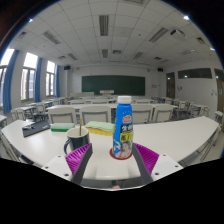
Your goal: Pour water
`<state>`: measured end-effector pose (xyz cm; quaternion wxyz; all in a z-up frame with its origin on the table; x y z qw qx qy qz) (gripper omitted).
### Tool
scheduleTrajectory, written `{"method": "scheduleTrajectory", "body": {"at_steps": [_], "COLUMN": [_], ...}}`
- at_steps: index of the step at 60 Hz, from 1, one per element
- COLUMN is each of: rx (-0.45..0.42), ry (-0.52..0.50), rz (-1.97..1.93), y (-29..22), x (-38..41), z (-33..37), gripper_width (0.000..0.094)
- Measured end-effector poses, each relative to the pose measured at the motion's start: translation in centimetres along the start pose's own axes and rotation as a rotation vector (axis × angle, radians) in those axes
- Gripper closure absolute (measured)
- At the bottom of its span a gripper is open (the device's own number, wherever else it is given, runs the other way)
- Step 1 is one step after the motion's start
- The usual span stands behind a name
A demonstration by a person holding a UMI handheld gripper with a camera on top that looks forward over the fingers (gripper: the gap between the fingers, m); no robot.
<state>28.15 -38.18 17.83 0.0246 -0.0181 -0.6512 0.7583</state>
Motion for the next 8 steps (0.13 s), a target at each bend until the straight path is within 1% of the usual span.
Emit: {"method": "scheduleTrajectory", "body": {"at_steps": [8], "rx": [-0.016], "ry": [-0.065], "rz": [-0.034], "y": [1.6], "x": [2.4], "z": [3.4], "gripper_width": [0.0086]}}
Point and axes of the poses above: the point between the fingertips, and its own axes, seen from behind it with the camera up: x to the left, y down, z backward, against the way the camera looks, the point moved 6 cm from there along z, backward, against the way the camera looks, and after that the axes turned 6 degrees about -x, right-handed, at the moved point
